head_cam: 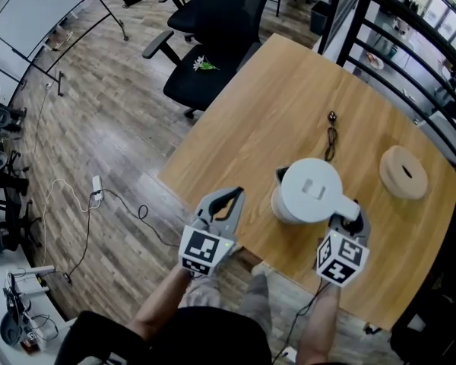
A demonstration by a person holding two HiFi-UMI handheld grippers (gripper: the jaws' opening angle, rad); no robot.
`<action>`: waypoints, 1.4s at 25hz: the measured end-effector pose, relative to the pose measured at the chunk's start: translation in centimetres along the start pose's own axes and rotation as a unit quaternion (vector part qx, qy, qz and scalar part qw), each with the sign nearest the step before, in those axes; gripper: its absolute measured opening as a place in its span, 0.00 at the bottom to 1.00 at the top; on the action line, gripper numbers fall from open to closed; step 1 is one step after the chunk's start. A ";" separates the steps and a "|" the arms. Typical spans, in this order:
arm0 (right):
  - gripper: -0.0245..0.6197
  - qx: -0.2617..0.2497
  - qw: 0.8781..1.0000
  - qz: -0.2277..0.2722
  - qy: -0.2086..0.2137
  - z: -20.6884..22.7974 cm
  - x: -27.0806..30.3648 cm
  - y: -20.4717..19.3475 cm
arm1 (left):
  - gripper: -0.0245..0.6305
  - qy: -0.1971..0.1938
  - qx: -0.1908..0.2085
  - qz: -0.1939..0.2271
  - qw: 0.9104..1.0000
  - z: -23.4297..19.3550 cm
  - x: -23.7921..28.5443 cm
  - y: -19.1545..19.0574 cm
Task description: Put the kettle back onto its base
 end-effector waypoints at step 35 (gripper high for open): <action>0.25 -0.014 0.999 0.047 -0.001 0.3 -0.9 -1.6 | 0.04 -0.015 -0.011 -0.026 0.999 1.3 1.4 -3.3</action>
Point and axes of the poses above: the fingertips, and each gripper's own axes: x forward along the fingers, z to its right, y out of its top, the point moved 2 cm from there along -x, backward along the fingers, and after that the axes turned 2 degrees about -y, right-handed, at the moved point
